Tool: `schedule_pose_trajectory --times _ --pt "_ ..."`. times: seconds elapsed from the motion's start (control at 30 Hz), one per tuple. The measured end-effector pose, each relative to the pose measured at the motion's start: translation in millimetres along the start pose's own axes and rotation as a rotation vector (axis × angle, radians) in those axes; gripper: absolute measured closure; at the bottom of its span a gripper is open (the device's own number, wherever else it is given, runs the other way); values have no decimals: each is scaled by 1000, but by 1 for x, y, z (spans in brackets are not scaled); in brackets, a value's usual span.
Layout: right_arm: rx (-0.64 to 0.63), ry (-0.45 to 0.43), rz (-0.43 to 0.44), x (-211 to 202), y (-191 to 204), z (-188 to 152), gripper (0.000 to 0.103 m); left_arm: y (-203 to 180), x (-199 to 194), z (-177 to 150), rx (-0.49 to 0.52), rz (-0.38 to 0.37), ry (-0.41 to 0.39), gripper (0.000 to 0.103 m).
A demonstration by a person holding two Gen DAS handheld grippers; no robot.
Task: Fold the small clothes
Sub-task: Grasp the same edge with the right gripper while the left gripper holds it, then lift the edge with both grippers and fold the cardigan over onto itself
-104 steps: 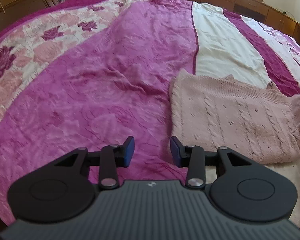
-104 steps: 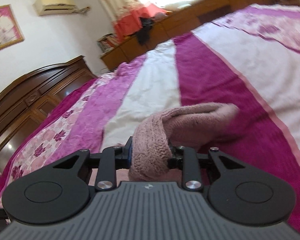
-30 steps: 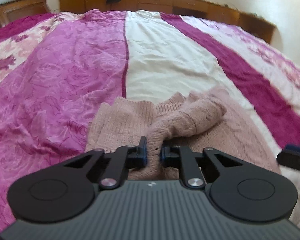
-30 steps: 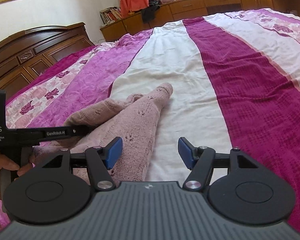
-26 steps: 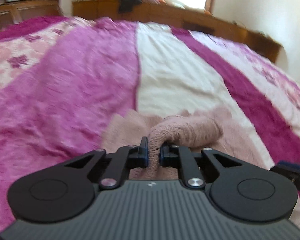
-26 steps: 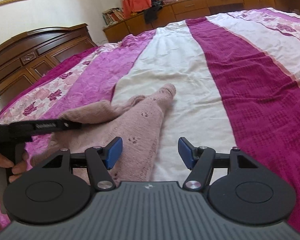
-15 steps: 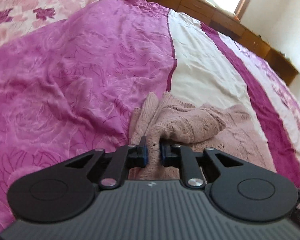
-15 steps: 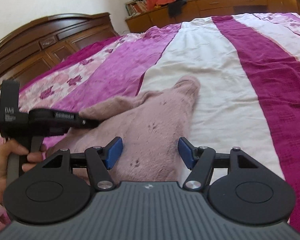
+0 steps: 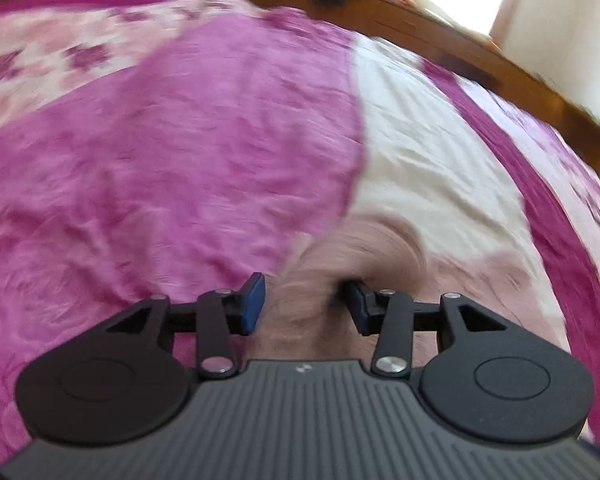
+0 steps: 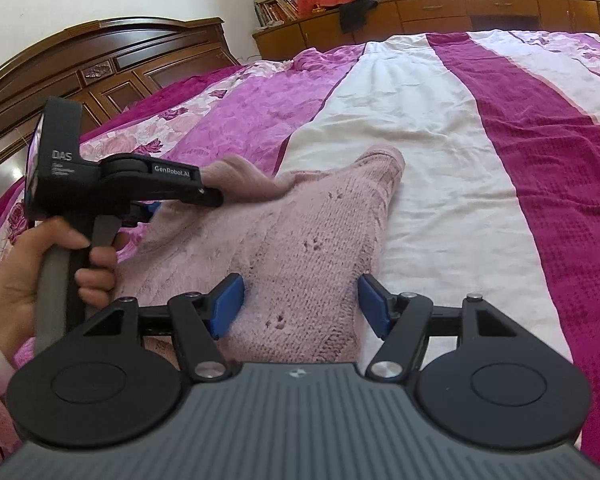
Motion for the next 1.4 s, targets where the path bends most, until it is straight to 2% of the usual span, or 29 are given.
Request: schedule_pose_trajectory --times 0.07,0.13,0.3,0.5,0.57,0.7,0.83,0.93,1.1,1.3,1.33,1.4 --pt "1 2 6 1 -1 0 32 14 4 0 -53 36 7 56" --pt "4 7 12 3 -3 -1 32 21 5 -1 -69 22 21 56" --pt "15 10 12 6 -5 -2 31 18 -6 0 -15 3 45 58" --pt "59 14 30 3 -12 4 30 17 -33 -5 -21 -43 88 57" --pt "88 12 41 1 -16 6 29 18 -45 -8 -17 -63 100 55" --pt "167 25 89 0 -31 12 26 22 -64 -17 -32 -100 131 38" --pt "246 76 146 8 -48 17 22 26 -70 -32 -57 -144 196 35" --pt "303 132 171 23 -58 14 21 29 -65 -46 -123 -209 248 36" --pt "434 206 274 47 -69 2 20 30 -54 -58 -211 -294 279 35" --pt "431 228 318 66 -62 3 20 25 -51 -62 -224 -329 280 37" --pt "423 227 317 68 -60 3 21 25 -50 -63 -234 -335 278 43" --pt "411 233 316 72 -55 5 34 25 -50 -65 -255 -347 273 55"
Point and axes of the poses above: each gripper's, at about its wrist camera, not at the fingertips, and x roughly the way its jaws point, y to its left, z to its top, the point moved 3 cm from there along x, roughly the way its jaws point, and after that the axes turned 5 degrees about -z, right-handed, at the moved point
